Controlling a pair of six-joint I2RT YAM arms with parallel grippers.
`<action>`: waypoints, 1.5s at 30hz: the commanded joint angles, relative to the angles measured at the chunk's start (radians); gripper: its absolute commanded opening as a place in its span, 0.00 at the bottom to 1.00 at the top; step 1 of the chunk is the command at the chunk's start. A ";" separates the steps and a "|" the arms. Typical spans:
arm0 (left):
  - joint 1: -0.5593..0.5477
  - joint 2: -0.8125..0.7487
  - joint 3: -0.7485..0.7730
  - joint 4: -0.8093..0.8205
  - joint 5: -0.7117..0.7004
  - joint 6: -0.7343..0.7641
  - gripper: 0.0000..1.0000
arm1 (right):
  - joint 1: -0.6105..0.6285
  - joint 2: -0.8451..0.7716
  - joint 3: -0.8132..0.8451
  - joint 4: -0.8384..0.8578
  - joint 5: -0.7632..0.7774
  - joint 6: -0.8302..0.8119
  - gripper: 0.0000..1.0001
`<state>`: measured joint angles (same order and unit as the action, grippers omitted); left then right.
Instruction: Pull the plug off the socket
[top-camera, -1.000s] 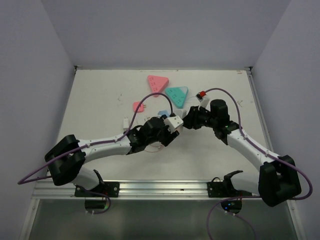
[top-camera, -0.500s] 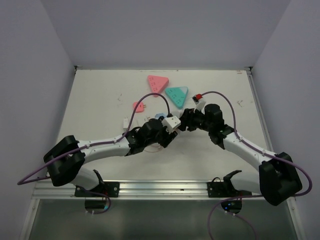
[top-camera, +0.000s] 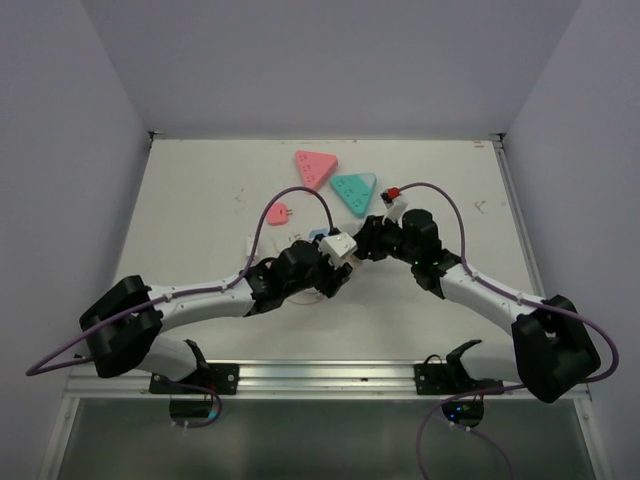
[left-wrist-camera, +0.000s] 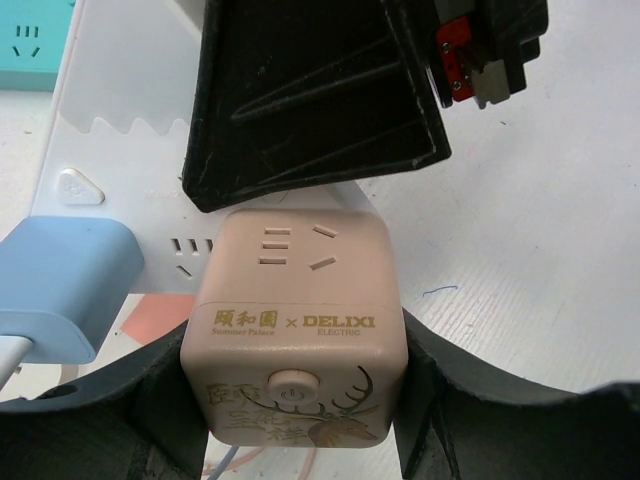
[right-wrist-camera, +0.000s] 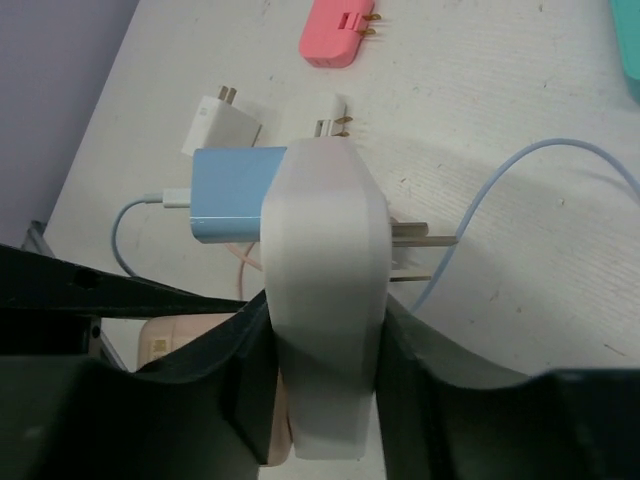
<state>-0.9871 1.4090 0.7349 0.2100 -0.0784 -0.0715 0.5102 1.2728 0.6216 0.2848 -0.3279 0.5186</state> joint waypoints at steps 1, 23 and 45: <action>-0.005 -0.050 0.008 0.152 -0.021 -0.019 0.00 | 0.007 0.005 -0.002 0.039 0.032 -0.006 0.37; -0.007 -0.369 0.018 -0.207 0.040 -0.131 0.00 | 0.007 -0.084 0.033 -0.260 0.572 -0.244 0.00; 0.160 -0.151 -0.051 -0.178 -0.153 -0.289 0.00 | -0.035 -0.285 -0.036 -0.184 0.402 -0.164 0.00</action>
<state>-0.8799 1.2205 0.7048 -0.1066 -0.1967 -0.3042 0.4786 1.0237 0.5980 -0.0025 0.1520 0.3294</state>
